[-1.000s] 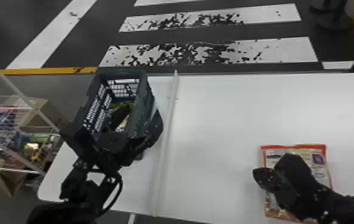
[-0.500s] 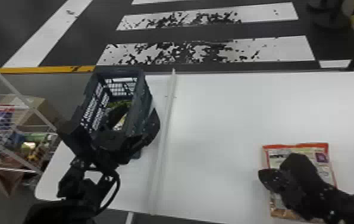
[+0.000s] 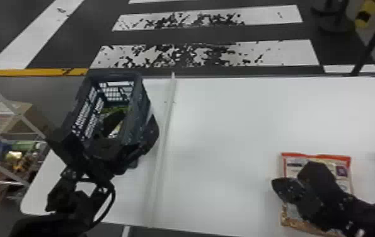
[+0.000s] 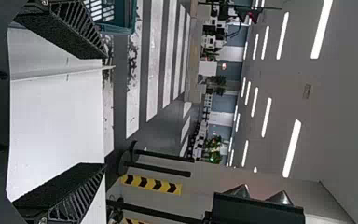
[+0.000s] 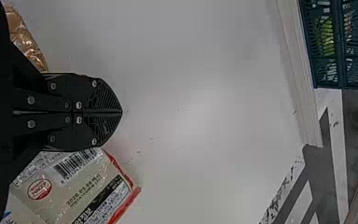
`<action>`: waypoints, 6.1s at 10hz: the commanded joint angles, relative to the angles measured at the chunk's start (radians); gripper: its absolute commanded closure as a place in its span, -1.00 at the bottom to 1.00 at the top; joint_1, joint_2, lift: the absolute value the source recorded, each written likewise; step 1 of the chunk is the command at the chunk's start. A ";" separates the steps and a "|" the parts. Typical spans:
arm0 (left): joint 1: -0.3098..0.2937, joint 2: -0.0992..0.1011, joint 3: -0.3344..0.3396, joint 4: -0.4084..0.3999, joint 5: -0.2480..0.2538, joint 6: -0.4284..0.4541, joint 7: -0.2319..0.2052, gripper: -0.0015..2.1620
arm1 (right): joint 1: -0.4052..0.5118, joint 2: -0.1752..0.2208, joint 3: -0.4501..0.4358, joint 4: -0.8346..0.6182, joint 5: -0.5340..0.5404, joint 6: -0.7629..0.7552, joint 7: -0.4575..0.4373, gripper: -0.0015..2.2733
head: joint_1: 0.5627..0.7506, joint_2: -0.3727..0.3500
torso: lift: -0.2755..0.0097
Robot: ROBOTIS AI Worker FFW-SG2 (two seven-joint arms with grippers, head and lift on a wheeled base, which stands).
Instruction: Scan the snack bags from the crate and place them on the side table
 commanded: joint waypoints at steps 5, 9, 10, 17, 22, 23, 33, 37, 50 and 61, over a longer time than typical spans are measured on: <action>-0.001 -0.007 -0.003 0.003 0.000 0.000 0.000 -0.96 | 0.057 -0.027 -0.034 -0.054 -0.015 -0.022 0.028 0.95 | 0.41 0.43 | 0.27; -0.002 -0.007 -0.003 0.009 0.000 0.000 0.000 -0.96 | 0.062 -0.036 -0.050 -0.048 -0.014 -0.016 0.039 0.95 | 0.41 0.38 | 0.27; -0.002 -0.007 -0.004 0.009 0.000 0.000 0.000 -0.96 | 0.065 -0.037 -0.057 -0.048 -0.015 -0.022 0.047 0.95 | 0.41 0.37 | 0.27; 0.002 -0.007 -0.011 -0.017 -0.002 0.003 0.005 -0.96 | 0.160 0.000 -0.247 -0.225 -0.236 -0.065 0.065 0.70 | 0.41 0.34 | 0.27; 0.033 -0.007 -0.106 -0.126 -0.060 0.083 0.155 -0.96 | 0.162 0.072 -0.557 -0.175 -0.414 -0.056 0.048 -0.95 | 0.41 -0.03 | 0.27; 0.036 -0.007 -0.129 -0.135 -0.085 0.114 0.184 -0.96 | 0.159 0.078 -0.615 -0.143 -0.434 -0.056 0.048 -0.94 | 0.41 -0.17 | 0.27; 0.062 -0.007 -0.216 -0.115 -0.174 0.098 0.256 -0.96 | -0.030 -0.043 -0.675 0.252 -0.436 -0.040 0.055 -0.92 | 0.41 -0.94 | 0.27; 0.062 -0.007 -0.216 -0.110 -0.174 0.098 0.253 -0.96 | -0.118 -0.089 -0.629 0.360 -0.407 -0.016 0.065 -0.55 | 0.41 -0.94 | 0.27; 0.068 -0.007 -0.251 -0.124 -0.207 0.126 0.247 -0.96 | 0.120 0.010 -0.598 -0.318 -0.359 0.613 0.067 0.97 | 0.41 -0.89 | 0.27; 0.068 -0.007 -0.247 -0.117 -0.197 0.123 0.245 -0.96 | 0.093 0.041 -0.212 -0.554 -0.141 0.892 0.041 0.97 | 0.41 -0.31 | 0.27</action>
